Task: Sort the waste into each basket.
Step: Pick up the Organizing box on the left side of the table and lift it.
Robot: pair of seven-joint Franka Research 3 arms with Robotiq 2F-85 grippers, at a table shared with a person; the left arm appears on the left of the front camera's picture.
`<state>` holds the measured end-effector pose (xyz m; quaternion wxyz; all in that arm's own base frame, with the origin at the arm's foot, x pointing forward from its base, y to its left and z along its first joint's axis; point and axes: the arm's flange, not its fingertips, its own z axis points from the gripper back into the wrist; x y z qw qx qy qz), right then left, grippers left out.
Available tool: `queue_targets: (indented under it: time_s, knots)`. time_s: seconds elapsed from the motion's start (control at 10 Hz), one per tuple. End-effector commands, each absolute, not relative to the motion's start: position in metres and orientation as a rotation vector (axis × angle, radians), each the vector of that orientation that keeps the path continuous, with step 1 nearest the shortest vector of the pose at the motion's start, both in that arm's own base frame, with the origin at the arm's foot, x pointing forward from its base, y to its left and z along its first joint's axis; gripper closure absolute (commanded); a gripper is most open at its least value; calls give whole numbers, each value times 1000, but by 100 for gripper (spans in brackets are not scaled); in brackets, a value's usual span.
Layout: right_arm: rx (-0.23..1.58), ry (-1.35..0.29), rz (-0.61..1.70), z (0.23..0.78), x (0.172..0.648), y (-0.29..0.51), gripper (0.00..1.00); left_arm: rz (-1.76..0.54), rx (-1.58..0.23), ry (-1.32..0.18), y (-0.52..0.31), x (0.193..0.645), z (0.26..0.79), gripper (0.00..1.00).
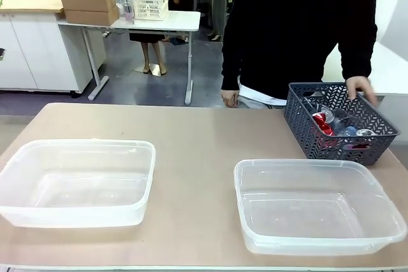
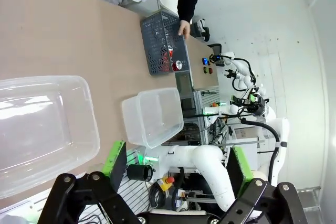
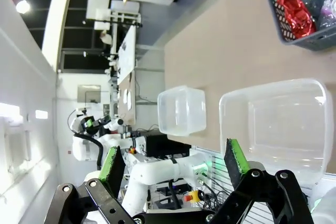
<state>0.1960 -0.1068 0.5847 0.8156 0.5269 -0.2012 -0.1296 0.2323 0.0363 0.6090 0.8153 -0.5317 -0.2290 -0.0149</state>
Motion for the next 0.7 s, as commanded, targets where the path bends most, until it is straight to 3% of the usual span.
queue_targets:
  time_s: [0.0,0.2,0.4,0.6]
  knots:
    - [1142,-441,-252,588,199,-106,0,-59,-1150,-505,34,235,610,0]
    - [1124,-427,-277,584,196,-106,0,-31,-1135,-489,36,233,609,0]
    - [841,-415,-140,588,232,14,0,22,-574,-497,43,241,618,0]
    - [760,-386,-84,579,248,135,0,84,-359,-424,89,203,612,0]
